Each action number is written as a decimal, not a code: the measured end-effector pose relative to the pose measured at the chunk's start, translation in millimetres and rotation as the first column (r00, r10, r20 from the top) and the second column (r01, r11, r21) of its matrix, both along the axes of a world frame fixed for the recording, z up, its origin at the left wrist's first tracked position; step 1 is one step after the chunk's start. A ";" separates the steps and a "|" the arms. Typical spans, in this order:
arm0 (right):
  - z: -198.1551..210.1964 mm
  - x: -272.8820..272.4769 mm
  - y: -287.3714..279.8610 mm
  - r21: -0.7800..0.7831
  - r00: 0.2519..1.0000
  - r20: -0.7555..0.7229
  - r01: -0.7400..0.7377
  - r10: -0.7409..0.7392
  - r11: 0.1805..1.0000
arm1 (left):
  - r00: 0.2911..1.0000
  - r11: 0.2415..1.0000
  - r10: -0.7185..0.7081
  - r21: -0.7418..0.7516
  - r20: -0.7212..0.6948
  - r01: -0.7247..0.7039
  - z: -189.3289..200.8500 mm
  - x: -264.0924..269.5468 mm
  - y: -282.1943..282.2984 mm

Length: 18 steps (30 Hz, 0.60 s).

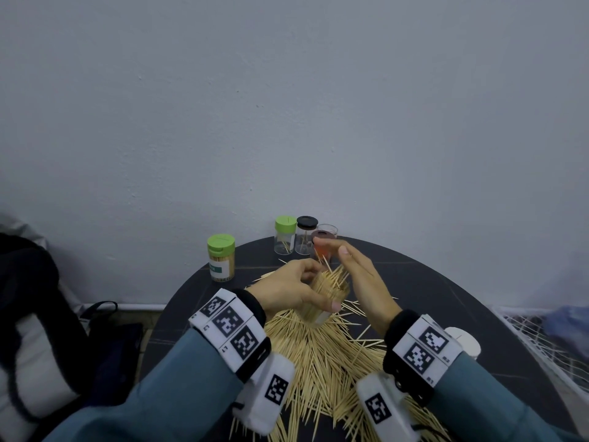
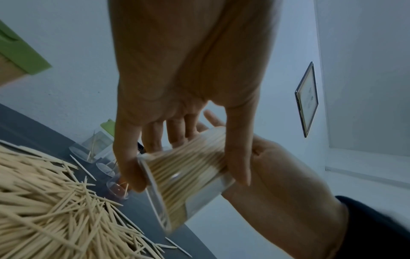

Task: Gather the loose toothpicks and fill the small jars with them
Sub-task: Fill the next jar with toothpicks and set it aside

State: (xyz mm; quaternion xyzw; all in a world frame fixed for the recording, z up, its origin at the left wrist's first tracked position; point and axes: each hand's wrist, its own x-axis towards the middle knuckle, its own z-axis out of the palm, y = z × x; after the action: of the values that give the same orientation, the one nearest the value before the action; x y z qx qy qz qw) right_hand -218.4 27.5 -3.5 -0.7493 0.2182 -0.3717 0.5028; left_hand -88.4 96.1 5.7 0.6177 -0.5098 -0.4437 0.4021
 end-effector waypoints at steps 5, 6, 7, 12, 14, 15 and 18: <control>-10.8 2.0 3.1 -0.003 0.991 -0.128 -0.029 0.028 1.000 | 1.000 1.000 0.021 -0.009 -0.012 -0.021 -0.7 2.0 0.4; -11.4 2.3 3.4 -0.014 0.985 -0.169 -0.021 0.019 1.000 | 1.000 1.000 0.014 -0.009 -0.009 -0.014 -1.4 2.1 -0.1; -9.9 2.6 3.9 -0.018 0.980 -0.199 -0.011 0.007 1.000 | 1.000 1.000 0.003 -0.009 -0.002 -0.003 -1.3 1.7 0.0; 8.3 -1.8 0.6 0.099 0.989 -0.149 0.019 -0.004 0.995 | 0.999 1.000 -0.017 0.007 0.027 0.017 -0.6 1.8 -0.9; 9.5 -3.5 -4.5 0.122 0.989 -0.141 -0.019 0.036 0.992 | 0.999 1.000 -0.012 0.022 0.031 0.012 -0.7 2.4 -0.8; 8.5 -4.2 -6.5 0.112 0.990 -0.132 -0.026 0.040 0.993 | 0.999 1.000 -0.007 0.026 0.034 0.006 -1.0 2.8 -0.8; 3.9 -7.0 -10.1 0.066 0.999 -0.053 -0.002 0.005 0.998 | 1.000 0.999 0.010 0.042 0.016 -0.010 -1.2 3.0 -0.5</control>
State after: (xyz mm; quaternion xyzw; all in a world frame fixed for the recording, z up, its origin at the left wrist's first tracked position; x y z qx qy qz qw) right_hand -225.3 17.4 0.4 -0.7421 0.2423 -0.3434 0.5221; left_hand -85.4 95.6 4.5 0.6320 -0.5005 -0.4473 0.3874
